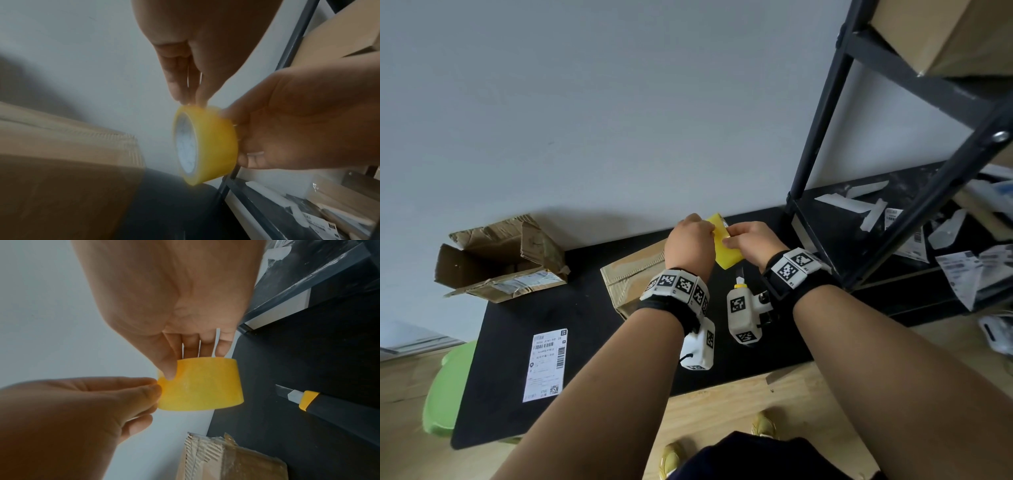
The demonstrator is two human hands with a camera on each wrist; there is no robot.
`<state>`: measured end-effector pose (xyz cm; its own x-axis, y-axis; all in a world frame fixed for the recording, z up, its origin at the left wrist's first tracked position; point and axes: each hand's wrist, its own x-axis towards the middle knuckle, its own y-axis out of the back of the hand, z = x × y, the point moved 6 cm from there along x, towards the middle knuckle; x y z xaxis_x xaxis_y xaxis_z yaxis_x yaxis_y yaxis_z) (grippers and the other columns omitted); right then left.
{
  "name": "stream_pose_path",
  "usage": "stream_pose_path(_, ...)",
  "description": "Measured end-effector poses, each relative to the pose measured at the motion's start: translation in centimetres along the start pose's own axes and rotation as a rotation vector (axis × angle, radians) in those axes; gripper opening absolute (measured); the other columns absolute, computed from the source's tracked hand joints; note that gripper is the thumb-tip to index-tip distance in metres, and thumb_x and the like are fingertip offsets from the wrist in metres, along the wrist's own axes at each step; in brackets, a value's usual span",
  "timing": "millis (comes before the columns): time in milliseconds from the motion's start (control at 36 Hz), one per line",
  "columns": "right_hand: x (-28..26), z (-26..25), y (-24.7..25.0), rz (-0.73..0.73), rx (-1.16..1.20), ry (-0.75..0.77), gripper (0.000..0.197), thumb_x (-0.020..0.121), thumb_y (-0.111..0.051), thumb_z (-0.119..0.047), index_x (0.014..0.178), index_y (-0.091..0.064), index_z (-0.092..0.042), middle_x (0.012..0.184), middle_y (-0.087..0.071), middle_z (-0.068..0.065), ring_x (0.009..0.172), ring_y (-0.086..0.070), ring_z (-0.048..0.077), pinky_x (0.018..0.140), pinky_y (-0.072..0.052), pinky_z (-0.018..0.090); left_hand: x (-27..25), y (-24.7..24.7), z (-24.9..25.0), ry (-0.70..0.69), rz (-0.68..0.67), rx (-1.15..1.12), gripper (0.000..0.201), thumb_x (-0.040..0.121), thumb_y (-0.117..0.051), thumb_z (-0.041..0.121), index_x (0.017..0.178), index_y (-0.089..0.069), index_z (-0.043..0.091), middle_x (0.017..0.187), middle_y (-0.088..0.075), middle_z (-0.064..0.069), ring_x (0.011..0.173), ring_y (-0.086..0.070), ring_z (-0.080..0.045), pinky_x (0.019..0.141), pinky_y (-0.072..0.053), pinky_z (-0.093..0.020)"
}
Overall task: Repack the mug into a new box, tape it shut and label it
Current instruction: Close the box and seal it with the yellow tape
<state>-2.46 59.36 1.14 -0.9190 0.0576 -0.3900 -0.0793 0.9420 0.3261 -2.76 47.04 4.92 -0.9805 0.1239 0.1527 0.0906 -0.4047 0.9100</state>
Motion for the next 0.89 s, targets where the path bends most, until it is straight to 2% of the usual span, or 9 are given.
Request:
stream_pose_path(83, 0.0, 0.0, -0.1, -0.013, -0.014, 0.007, 0.035, 0.088, -0.065, -0.005, 0.123, -0.065, -0.006, 0.122, -0.065, 0.013, 0.114, -0.06, 0.027, 0.104, -0.044, 0.039, 0.1, 0.2, -0.1, 0.033, -0.004, 0.003, 0.026, 0.095, -0.048, 0.015, 0.105, -0.071, 0.007, 0.108, -0.06, -0.01, 0.096, -0.058, -0.028, 0.067, -0.032, -0.026)
stream_pose_path(167, -0.1, 0.0, -0.2, -0.023, -0.032, 0.023, 0.035, 0.088, -0.064, -0.005, 0.124, -0.064, -0.006, 0.123, -0.064, 0.013, 0.116, -0.06, 0.027, 0.105, -0.044, 0.04, 0.3, 0.3, -0.3, 0.063, -0.003, -0.005, 0.026, 0.093, -0.047, 0.015, 0.094, -0.071, 0.004, 0.098, -0.06, -0.011, 0.088, -0.059, -0.029, 0.062, -0.03, -0.027)
stream_pose_path(222, -0.2, -0.1, -0.4, -0.031, -0.051, 0.037, 0.034, 0.089, -0.064, -0.005, 0.122, -0.066, -0.006, 0.122, -0.065, 0.013, 0.114, -0.06, 0.027, 0.104, -0.044, 0.041, 0.4, 0.3, -0.4, 0.078, -0.003, -0.002, 0.026, 0.093, -0.047, 0.015, 0.092, -0.07, 0.004, 0.097, -0.06, -0.011, 0.086, -0.058, -0.029, 0.062, -0.031, -0.027)
stream_pose_path(417, -0.4, -0.8, -0.8, -0.056, -0.121, 0.1, 0.028, 0.09, -0.062, -0.004, 0.117, -0.069, -0.008, 0.118, -0.066, 0.012, 0.112, -0.06, 0.026, 0.102, -0.045, 0.039, 0.8, 0.2, -0.7, 0.127, -0.036, 0.011, 0.022, 0.09, -0.046, 0.01, 0.099, -0.064, 0.001, 0.106, -0.06, -0.014, 0.094, -0.058, -0.03, 0.067, -0.036, -0.03)
stream_pose_path(528, -0.6, -1.2, -1.0, -0.061, -0.174, 0.126, 0.025, 0.089, -0.063, -0.005, 0.113, -0.07, -0.006, 0.116, -0.067, 0.015, 0.11, -0.061, 0.028, 0.101, -0.046, 0.041, 1.0, 0.0, -0.4, 0.073, -0.06, 0.091, 0.02, 0.089, -0.042, 0.004, 0.101, -0.057, -0.002, 0.11, -0.058, -0.018, 0.102, -0.054, -0.032, 0.07, -0.033, -0.031)
stream_pose_path(611, -0.7, -1.2, -1.0, -0.064, -0.183, 0.127, 0.027, 0.09, -0.062, -0.006, 0.116, -0.069, -0.007, 0.118, -0.066, 0.014, 0.111, -0.06, 0.027, 0.102, -0.045, 0.038, 1.0, -0.3, -0.4, 0.046, -0.076, 0.117, 0.02, 0.088, -0.041, 0.002, 0.102, -0.054, -0.003, 0.111, -0.057, -0.02, 0.104, -0.052, -0.033, 0.074, -0.035, -0.032)
stream_pose_path(778, -0.8, -1.0, -0.7, -0.05, -0.156, 0.102, 0.026, 0.089, -0.062, -0.004, 0.113, -0.069, -0.003, 0.115, -0.066, 0.018, 0.11, -0.061, 0.03, 0.098, -0.045, 0.038, 0.9, -0.5, -1.4, 0.084, -0.031, -0.114, 0.019, 0.093, -0.044, 0.009, 0.098, -0.059, 0.001, 0.105, -0.057, -0.015, 0.099, -0.053, -0.03, 0.072, -0.033, -0.029)
stream_pose_path(889, -0.8, -1.3, -0.1, -0.04, -0.093, 0.072, 0.03, 0.085, -0.061, -0.003, 0.113, -0.071, -0.01, 0.113, -0.068, 0.01, 0.107, -0.061, 0.023, 0.094, -0.045, 0.033, 1.0, -0.1, -3.5, 0.272, 0.043, -0.335, 0.024, 0.097, -0.041, 0.017, 0.101, -0.062, 0.006, 0.103, -0.06, -0.009, 0.088, -0.056, -0.025, 0.07, -0.036, -0.028)
